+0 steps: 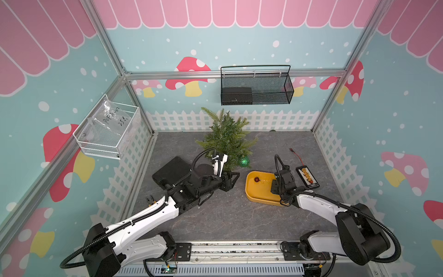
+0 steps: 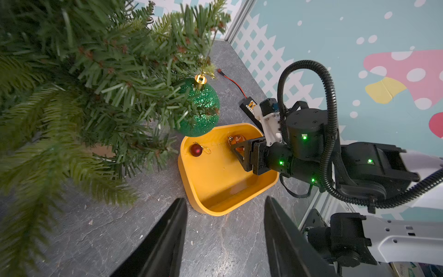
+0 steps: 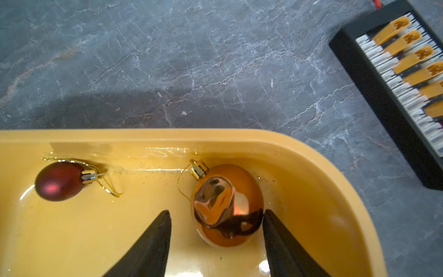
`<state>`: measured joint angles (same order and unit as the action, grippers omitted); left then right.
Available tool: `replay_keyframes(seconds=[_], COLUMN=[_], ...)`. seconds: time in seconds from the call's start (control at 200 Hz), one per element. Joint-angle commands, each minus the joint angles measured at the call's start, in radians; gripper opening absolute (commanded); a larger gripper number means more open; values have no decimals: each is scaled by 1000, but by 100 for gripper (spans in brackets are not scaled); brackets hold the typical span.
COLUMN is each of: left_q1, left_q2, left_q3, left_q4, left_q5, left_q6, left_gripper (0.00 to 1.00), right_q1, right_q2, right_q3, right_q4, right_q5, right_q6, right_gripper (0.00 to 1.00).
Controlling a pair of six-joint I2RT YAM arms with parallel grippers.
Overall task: Decorate the small christmas tree with ornaments
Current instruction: Pick up an ornament from the container.
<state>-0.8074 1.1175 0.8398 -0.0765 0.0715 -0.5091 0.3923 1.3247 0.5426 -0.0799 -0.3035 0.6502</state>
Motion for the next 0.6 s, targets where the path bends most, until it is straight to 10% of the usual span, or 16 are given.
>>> replay_keyframes(seconds=[0.0, 0.595], left_q1=[-4, -3], left_q2=[11, 11], left_q3=[-17, -19], left_q4=[20, 20], left_q5=[-7, -15], left_q6=[-13, -14], left_gripper=[54, 54], right_q1=[-12, -25], right_q2=[21, 46], right_q3=[8, 4], right_q4=[33, 108], right_q5=[56, 29], right_q6=[-9, -9], right_gripper=[62, 44])
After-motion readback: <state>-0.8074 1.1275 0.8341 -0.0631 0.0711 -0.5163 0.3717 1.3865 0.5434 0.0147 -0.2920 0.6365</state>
